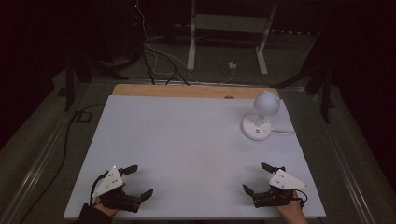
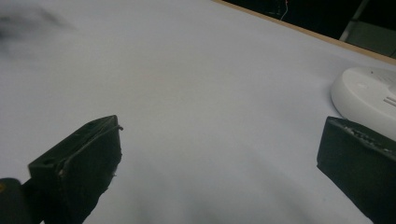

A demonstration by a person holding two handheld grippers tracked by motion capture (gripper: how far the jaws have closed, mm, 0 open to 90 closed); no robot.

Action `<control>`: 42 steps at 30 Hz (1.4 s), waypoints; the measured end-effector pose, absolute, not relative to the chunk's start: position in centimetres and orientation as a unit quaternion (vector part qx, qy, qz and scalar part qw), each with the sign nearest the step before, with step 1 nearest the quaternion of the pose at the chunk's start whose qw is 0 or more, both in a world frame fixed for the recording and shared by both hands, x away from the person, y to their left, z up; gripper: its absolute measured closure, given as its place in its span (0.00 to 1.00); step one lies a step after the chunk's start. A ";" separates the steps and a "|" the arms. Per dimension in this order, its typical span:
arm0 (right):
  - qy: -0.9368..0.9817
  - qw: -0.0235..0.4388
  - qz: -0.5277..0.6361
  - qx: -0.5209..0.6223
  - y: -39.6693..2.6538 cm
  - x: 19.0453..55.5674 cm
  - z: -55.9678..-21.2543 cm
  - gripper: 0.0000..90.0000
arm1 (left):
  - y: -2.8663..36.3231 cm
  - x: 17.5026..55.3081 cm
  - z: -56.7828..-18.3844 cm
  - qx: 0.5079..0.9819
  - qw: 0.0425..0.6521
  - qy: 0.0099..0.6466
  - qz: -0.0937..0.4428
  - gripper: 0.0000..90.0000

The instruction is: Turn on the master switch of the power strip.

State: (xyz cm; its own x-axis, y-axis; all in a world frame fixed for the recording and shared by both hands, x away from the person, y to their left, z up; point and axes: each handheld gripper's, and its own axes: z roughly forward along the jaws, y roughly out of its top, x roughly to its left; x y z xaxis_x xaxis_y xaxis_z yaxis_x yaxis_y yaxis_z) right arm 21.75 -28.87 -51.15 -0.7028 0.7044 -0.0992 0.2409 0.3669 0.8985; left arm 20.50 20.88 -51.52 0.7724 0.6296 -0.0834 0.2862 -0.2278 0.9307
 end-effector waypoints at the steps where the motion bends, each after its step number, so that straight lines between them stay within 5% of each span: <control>1: 0.790 0.243 0.477 0.299 -28.9 21.7 -51.1 0.00 | 20.9 20.5 -51.5 0.767 0.547 0.298 0.157 0.00; 42: 0.808 0.223 0.470 0.277 -26.1 21.7 -49.3 0.00 | 20.9 20.4 -51.4 0.766 0.548 0.299 0.154 0.00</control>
